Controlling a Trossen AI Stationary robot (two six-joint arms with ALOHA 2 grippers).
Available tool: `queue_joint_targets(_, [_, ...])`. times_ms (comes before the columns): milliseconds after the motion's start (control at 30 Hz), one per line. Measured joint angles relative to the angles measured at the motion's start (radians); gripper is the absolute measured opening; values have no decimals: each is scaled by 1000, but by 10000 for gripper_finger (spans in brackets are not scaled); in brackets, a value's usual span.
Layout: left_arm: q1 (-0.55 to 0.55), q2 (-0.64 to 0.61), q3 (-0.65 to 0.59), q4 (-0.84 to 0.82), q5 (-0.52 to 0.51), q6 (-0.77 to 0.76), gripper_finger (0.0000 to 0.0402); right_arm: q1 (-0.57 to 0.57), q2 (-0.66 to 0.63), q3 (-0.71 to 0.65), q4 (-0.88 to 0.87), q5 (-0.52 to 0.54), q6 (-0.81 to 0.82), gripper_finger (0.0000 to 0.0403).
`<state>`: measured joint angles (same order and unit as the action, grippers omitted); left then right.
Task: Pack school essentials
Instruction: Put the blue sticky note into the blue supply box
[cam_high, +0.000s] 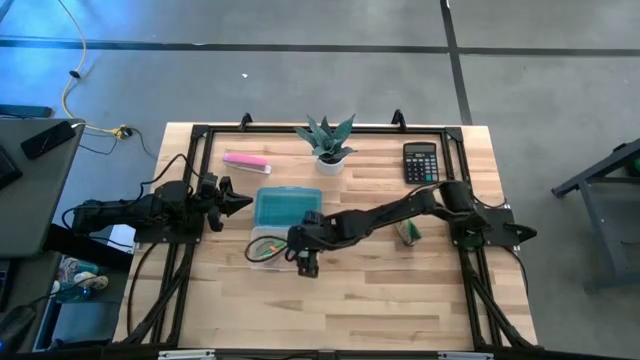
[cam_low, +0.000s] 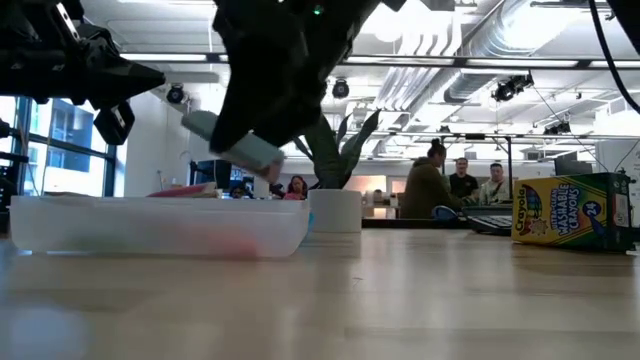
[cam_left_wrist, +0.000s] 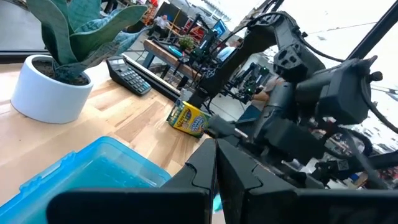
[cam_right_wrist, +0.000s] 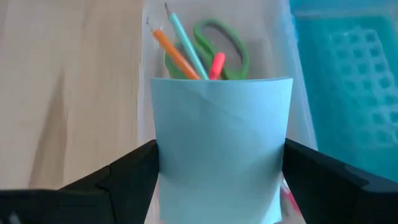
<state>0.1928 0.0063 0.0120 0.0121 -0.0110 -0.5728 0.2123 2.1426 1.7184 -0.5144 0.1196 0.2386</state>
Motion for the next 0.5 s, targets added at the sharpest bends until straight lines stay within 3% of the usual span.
queue_joint_targets(267, [0, 3, 0, 5, 0, 0, 3, 1, 48, 0, -3, -23, 22, 317])
queue_joint_targets(500, [0, 4, 0, 4, 0, 0, 3, -13, 48, 0, -28, -25, 31, 374])
